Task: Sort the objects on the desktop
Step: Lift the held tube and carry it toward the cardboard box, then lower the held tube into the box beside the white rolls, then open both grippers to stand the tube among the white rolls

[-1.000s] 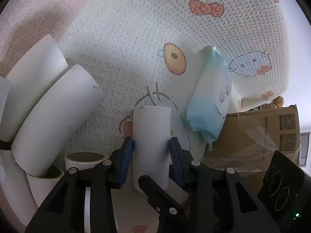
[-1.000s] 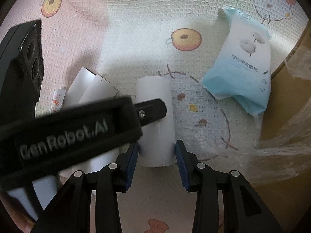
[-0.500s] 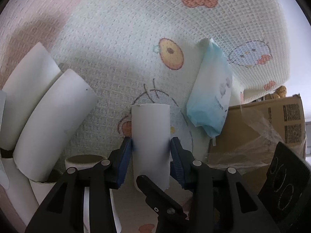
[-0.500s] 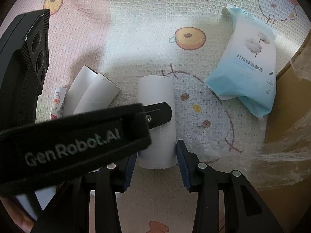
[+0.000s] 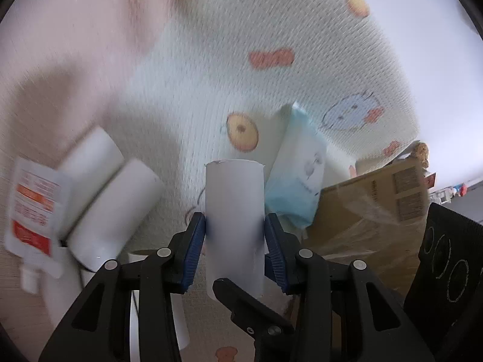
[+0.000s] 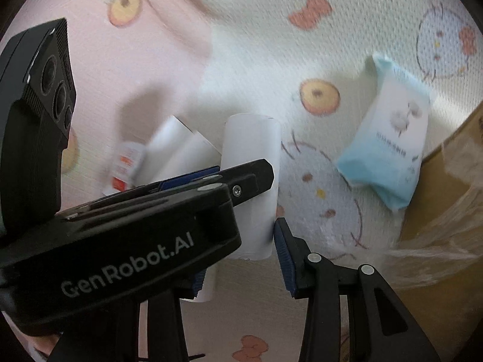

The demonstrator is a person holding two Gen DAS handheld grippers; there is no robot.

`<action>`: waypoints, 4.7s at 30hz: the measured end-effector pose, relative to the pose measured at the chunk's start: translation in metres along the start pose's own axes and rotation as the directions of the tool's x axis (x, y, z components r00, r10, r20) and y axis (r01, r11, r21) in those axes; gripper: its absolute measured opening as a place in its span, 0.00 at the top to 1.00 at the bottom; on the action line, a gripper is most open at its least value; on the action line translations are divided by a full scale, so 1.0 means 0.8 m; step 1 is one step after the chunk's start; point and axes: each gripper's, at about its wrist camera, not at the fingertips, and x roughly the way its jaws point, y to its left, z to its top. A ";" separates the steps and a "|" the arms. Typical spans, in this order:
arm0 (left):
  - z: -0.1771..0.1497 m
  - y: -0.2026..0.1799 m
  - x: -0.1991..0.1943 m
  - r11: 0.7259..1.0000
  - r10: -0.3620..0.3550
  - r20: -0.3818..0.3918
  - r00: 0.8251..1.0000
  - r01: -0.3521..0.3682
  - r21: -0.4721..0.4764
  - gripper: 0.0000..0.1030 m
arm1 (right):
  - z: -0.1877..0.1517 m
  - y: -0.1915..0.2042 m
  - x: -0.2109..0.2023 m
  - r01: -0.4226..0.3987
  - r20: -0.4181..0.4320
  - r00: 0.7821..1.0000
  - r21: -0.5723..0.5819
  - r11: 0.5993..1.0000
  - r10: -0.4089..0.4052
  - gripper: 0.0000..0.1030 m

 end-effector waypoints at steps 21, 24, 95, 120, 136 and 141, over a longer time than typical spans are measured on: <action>0.006 -0.093 -0.126 0.986 0.041 0.207 0.977 -0.073 0.149 0.57 | 0.022 0.039 -0.120 -0.060 0.169 0.982 -0.140 0.988 0.083 0.63; 0.004 -0.116 -0.134 0.982 0.052 0.226 0.973 -0.091 0.165 0.57 | 0.021 0.032 -0.138 -0.074 0.201 0.974 -0.138 0.988 0.102 0.63; -0.039 -0.360 0.102 0.897 0.183 -0.277 0.943 -0.045 0.439 0.58 | -0.034 -0.276 -0.136 -0.203 0.012 0.979 0.219 0.954 0.205 0.61; -0.050 -0.360 0.135 0.865 0.317 -0.323 0.892 -0.132 0.485 0.65 | -0.037 -0.302 -0.114 -0.247 -0.022 0.966 0.198 0.949 0.256 0.62; -0.051 -0.367 0.148 0.802 0.439 -0.302 0.846 -0.218 0.556 0.64 | -0.056 -0.324 -0.151 -0.150 -0.043 0.987 0.118 0.982 0.156 0.61; -0.051 -0.370 0.154 0.786 0.473 -0.305 0.827 -0.240 0.570 0.60 | -0.065 -0.328 -0.157 -0.087 -0.048 0.995 0.084 0.993 0.092 0.61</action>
